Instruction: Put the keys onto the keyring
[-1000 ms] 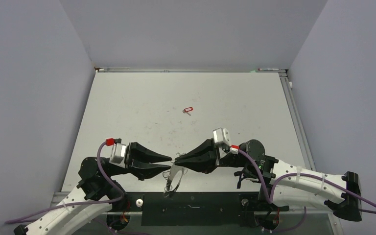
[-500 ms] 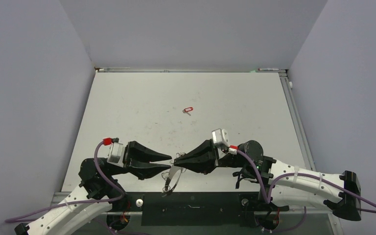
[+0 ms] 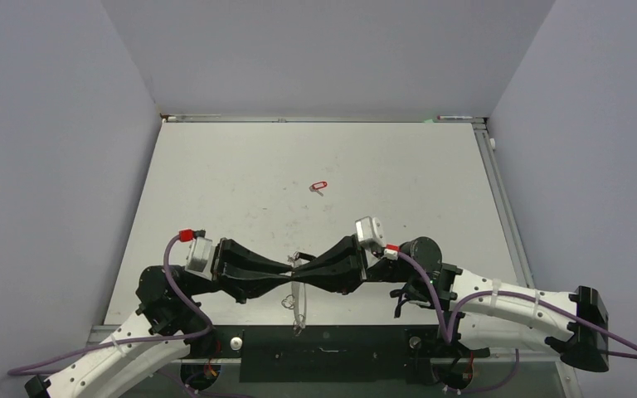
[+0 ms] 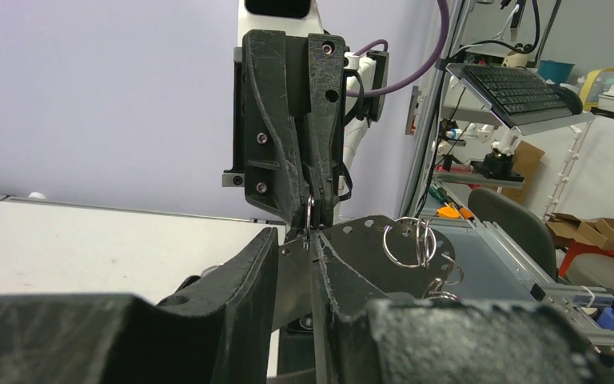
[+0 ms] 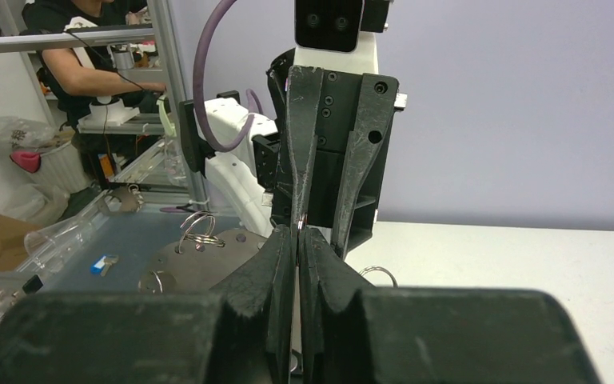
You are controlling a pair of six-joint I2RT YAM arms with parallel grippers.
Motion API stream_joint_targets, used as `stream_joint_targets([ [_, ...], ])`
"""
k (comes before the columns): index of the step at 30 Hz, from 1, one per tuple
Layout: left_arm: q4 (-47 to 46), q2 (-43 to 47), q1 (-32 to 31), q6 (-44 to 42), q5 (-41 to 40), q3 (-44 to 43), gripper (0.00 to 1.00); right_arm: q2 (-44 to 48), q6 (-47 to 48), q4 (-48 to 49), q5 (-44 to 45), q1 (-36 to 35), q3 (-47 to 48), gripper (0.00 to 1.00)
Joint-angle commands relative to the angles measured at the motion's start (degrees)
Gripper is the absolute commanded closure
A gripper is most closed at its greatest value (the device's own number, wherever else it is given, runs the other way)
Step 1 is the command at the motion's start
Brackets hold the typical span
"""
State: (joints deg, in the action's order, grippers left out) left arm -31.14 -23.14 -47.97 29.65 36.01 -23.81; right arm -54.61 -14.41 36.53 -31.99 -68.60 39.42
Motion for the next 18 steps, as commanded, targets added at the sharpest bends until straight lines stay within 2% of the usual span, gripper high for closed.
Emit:
stream_joint_targets([
  [1,-1.62,-0.58,-0.23,1.88,-0.95,-0.24,0.84,-0.25,-0.87,8.2,-1.24,0.22,0.46,0.95],
  [7,-3.79,-0.19,-0.25,1.92,-1.45,0.66,1.0,-2.18,-2.49,11.35,-2.1,0.22,-0.22,0.95],
  [10,-3.98,0.13,-0.22,1.25,-2.89,1.2,1.0,-2.63,-3.04,12.7,-2.05,0.22,-0.65,0.95],
  [15,2.22,3.61,-0.25,-2.9,-8.05,0.39,1.0,-2.15,-2.37,9.53,-1.01,0.24,-0.16,0.95],
  [16,3.54,4.31,-0.21,-3.72,-8.5,-0.02,1.0,-1.82,-2.15,8.19,-0.4,0.22,0.05,0.93],
  [18,6.75,5.47,-0.22,-5.58,-9.44,-0.93,1.0,-1.12,-1.67,6.41,0.75,0.22,0.37,0.8],
])
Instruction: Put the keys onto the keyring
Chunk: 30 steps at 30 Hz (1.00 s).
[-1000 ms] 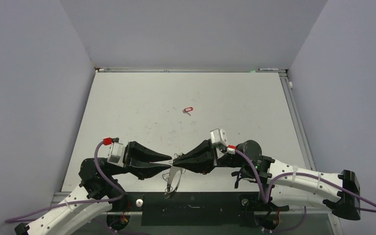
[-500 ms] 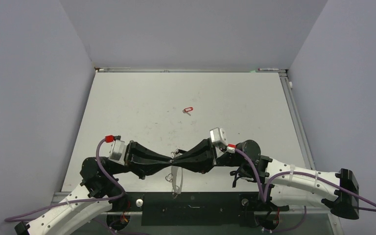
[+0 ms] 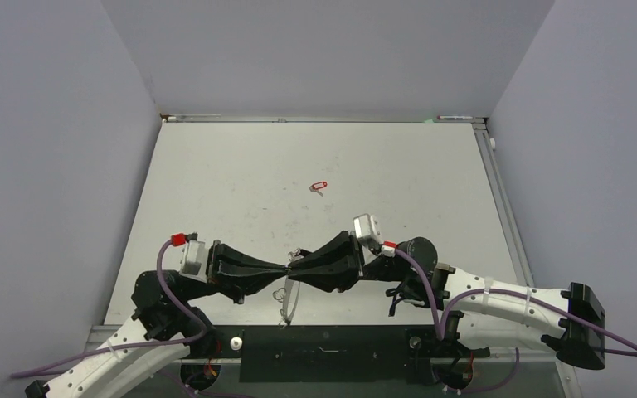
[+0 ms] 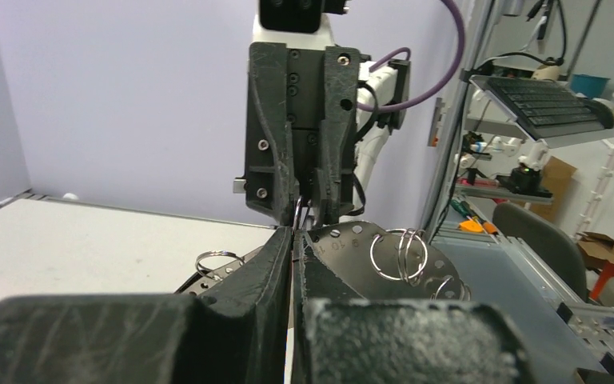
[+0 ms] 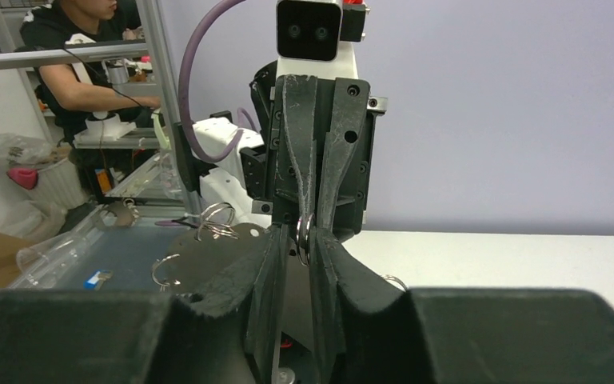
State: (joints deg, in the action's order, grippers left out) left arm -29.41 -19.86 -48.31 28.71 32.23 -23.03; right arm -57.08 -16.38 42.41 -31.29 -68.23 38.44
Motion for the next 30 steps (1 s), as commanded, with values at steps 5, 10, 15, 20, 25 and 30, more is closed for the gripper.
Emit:
stream_joint_targets([
  [5,8.1,3.75,0.11,-6.41,-7.24,-2.19,1.0,2.12,0.86,-1.56,1.26,-0.12,1.93,0.57],
  [10,9.8,3.95,0.15,-7.48,-8.1,-2.89,1.0,3.24,2.43,-4.31,3.12,-0.06,2.79,0.44],
  [15,16.04,4.42,0.08,-11.15,-9.43,-5.53,1.0,5.69,5.98,-11.06,13.59,-0.06,4.7,0.39],
  [20,24.91,4.63,0.12,-17.38,-13.63,-8.5,1.0,5.79,7.35,-17.93,34.77,0.02,6.66,0.39],
  [25,32.26,5.04,0.12,-23.61,-16.39,-10.53,1.0,-0.21,4.53,-30.05,57.33,1.28,13.88,0.39],
  [30,36.39,6.34,0.19,-29.23,-20.12,-9.96,1.0,-11.54,-4.16,-46.92,57.05,10.03,24.36,0.34],
])
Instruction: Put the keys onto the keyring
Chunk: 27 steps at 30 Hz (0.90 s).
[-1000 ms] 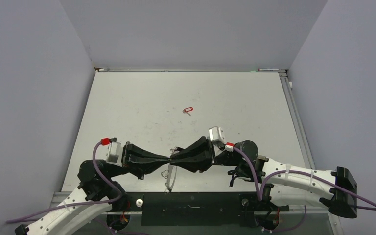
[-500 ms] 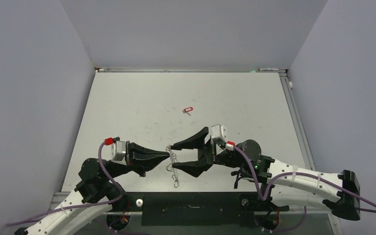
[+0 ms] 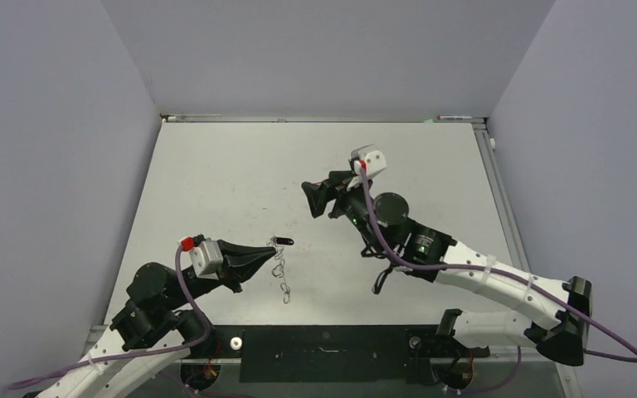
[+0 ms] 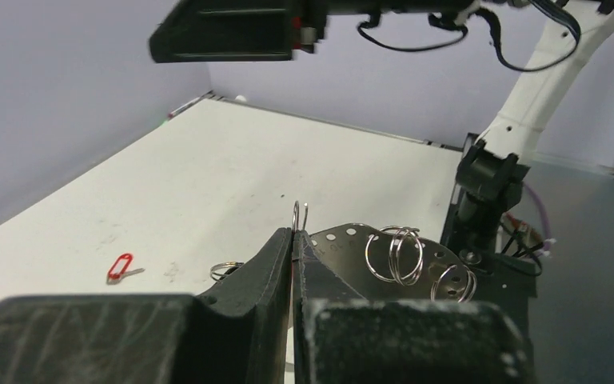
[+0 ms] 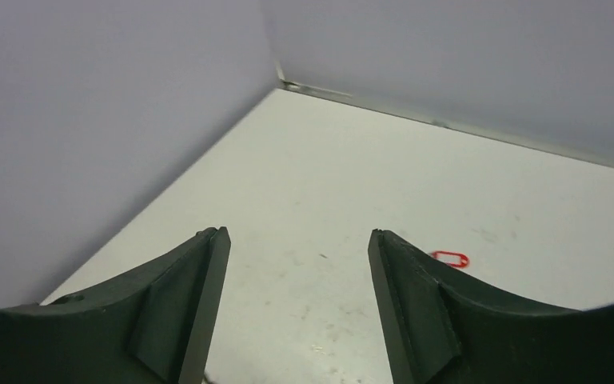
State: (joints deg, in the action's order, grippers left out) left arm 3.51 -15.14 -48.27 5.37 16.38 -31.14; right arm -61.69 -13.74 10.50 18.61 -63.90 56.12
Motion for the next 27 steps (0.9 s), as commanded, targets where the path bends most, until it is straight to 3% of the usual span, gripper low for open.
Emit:
stream_joint_targets([
  [1,3.17,2.03,0.23,-6.77,-4.44,-1.23,1.0,-8.76,-7.9,-16.92,6.52,7.04,7.9,0.32],
  [4,3.33,2.85,0.51,-6.75,-4.2,-0.51,1.0,-13.45,-9.16,-18.81,4.49,9.72,9.85,0.26],
  [8,4.54,2.75,1.27,-6.07,-4.26,-0.24,1.0,-21.68,-11.34,-22.15,0.43,14.66,14.69,0.25],
  [13,6.22,3.0,2.45,-5.72,-4.4,0.01,1.0,-32.54,-12.06,-26.91,-2.0,18.35,22.17,0.35],
  [16,7.96,1.76,2.74,-2.85,-7.08,-0.49,1.0,-35.43,-8.64,-27.03,-9.06,17.83,23.67,0.38],
  [22,12.39,1.38,3.11,-0.67,-21.87,-2.16,1.0,-28.01,1.28,-15.18,-18.03,10.75,11.05,0.39],
  [27,12.14,3.07,5.44,0.44,-28.18,-1.4,1.0,-22.35,-1.2,-5.35,-17.94,2.51,-0.41,0.39],
])
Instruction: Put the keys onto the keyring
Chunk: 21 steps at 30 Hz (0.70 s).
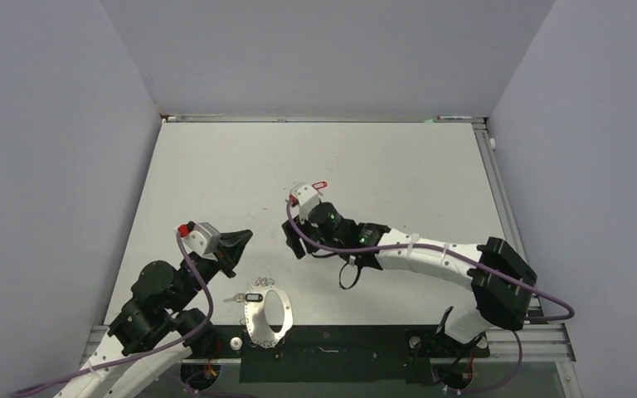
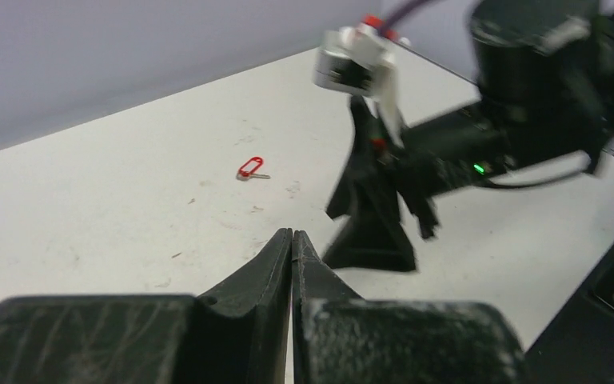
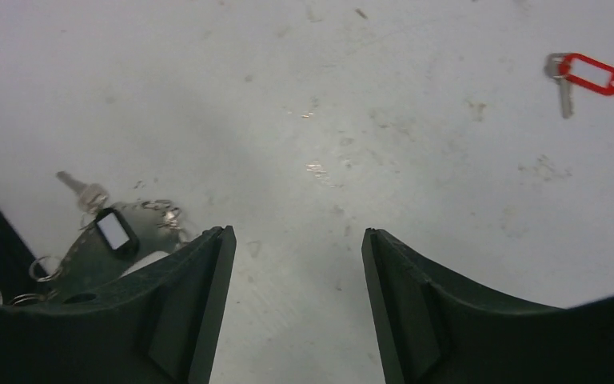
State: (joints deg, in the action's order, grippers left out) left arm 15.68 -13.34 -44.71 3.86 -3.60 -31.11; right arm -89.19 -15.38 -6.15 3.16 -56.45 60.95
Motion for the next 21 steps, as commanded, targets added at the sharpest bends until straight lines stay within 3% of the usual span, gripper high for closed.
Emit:
stream_joint_targets([
  [1,-0.04,1.33,2.67,2.21,-8.45,-1.41,1.0,5.62,-1.31,13.7,-1.72,-6.85,-7.34,0.4],
  [10,-0.26,1.08,9.04,3.07,-8.62,-1.72,0.95,-1.16,-13.38,23.88,5.73,-22.17,-9.6,0.45],
  [16,-0.72,2.67,9.11,2.95,-9.19,-1.32,0.92,-6.9,-27.38,25.51,6.83,-22.79,-12.03,0.45],
  [21,-1.16,3.24,9.11,3.0,-9.5,-0.99,0.9,-10.31,-33.26,25.39,4.71,-22.24,-14.31,0.44],
])
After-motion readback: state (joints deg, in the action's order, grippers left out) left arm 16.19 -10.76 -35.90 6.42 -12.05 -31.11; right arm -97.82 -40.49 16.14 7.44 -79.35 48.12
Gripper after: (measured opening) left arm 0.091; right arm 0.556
